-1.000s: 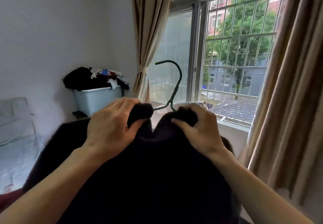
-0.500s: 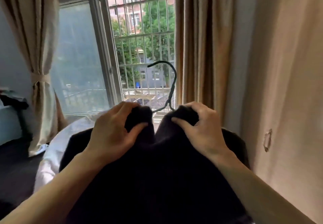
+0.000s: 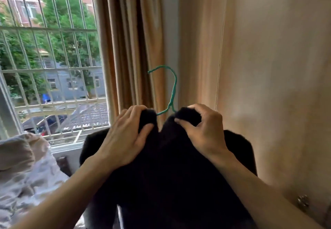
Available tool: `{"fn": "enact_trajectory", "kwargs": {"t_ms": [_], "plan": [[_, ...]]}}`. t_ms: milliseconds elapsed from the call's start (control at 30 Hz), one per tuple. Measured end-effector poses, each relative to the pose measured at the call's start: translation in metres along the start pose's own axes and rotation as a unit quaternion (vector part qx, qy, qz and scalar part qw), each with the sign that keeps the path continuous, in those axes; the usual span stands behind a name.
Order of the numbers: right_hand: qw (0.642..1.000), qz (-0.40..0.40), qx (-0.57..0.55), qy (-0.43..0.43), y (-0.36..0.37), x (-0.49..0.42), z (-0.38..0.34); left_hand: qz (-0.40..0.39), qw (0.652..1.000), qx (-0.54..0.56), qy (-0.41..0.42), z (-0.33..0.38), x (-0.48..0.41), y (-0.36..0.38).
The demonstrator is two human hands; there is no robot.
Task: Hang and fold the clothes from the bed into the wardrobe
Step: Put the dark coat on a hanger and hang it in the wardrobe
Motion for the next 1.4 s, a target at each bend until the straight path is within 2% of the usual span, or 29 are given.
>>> {"fn": "enact_trajectory", "kwargs": {"t_ms": [133,300,400,567,900,1033,1167,1267,1400], "plan": [[0.998,0.038,0.053,0.014,0.014,-0.007,-0.007,-0.026,0.998,0.040,0.034,-0.024,-0.022,0.015],[0.989,0.078,0.121,0.032,0.025,-0.005,-0.018,-0.038,0.995,0.029,0.082,-0.043,-0.043,0.038],[0.984,0.098,0.144,0.046,0.017,0.010,-0.022,-0.019,0.993,0.047,0.103,-0.035,-0.047,0.055],[0.972,0.121,0.184,0.076,-0.009,0.037,-0.025,0.029,0.977,0.138,0.158,-0.010,-0.050,0.076],[0.940,0.065,0.288,0.169,-0.080,0.103,-0.029,0.010,0.945,0.267,0.188,0.062,-0.021,0.112],[0.930,0.047,0.288,0.223,-0.110,0.133,-0.019,-0.013,0.936,0.289,0.201,0.090,-0.007,0.129],[0.932,0.073,0.203,0.291,-0.146,0.158,-0.005,-0.036,0.928,0.299,0.218,0.113,0.005,0.144],[0.893,0.074,0.248,0.369,-0.179,0.180,0.018,-0.051,0.927,0.294,0.229,0.121,0.014,0.155],[0.803,-0.021,0.382,0.458,-0.205,0.211,0.055,-0.057,0.927,0.288,0.234,0.125,0.028,0.168]]}}
Point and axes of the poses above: each hand's wrist, its own x-axis away from the middle knuckle, its own y-axis out of the palm, z = x × y, the point moved 3 cm from there along -x, towards the middle knuckle, and after that the axes turned 4 degrees about -x, right-handed, at the moved point
